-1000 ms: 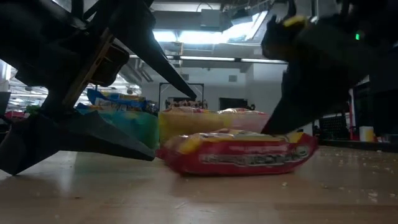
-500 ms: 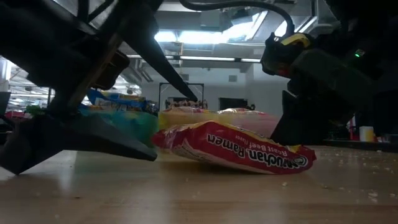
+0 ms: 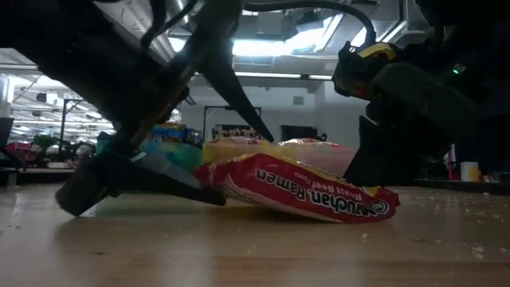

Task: Sort Maruchan noodles
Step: Put the red bag into the yellow bin

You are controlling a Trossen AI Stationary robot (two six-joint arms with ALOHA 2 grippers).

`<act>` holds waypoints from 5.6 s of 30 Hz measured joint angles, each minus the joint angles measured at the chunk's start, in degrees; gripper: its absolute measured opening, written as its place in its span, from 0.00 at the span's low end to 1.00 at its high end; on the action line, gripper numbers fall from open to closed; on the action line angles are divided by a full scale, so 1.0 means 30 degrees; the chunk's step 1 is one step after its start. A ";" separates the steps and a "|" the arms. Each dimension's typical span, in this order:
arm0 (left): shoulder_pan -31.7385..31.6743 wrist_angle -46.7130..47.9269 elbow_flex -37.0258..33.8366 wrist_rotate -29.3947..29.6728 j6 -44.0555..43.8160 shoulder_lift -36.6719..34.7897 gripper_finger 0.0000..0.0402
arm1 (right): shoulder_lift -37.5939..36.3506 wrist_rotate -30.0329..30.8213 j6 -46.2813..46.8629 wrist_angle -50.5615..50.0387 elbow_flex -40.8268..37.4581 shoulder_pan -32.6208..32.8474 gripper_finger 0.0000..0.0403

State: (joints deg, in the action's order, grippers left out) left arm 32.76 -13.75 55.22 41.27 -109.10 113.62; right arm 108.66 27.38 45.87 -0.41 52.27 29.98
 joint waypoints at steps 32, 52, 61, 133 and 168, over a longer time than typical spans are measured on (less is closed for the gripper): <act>0.1224 -0.4399 -0.0044 -0.0276 0.3283 -0.0109 0.30 | -0.6003 0.2187 -0.0437 -0.3960 0.0000 0.2092 0.00; -0.0452 -0.9185 -0.0007 1.3466 0.2468 -0.1914 0.29 | -0.8881 0.7616 0.0114 -0.5917 0.0007 0.3876 0.00; -0.2322 -0.9162 0.0152 1.4586 0.0783 -0.1810 0.29 | -0.8881 0.7729 0.0107 -0.5929 0.0007 0.3876 0.00; -0.3363 -0.6009 0.2301 1.4619 0.0083 0.1146 0.36 | -0.7108 -0.0600 -0.9646 -0.2137 0.0029 -0.3597 0.51; -0.3068 -0.5342 0.2499 1.2550 0.3277 0.1117 0.43 | -0.6116 -0.4814 -1.4304 -0.1863 0.0015 -0.5215 0.51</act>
State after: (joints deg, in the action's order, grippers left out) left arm 23.56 -29.78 62.72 78.92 -99.27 116.97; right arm 90.31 12.94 2.96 -6.00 52.31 14.33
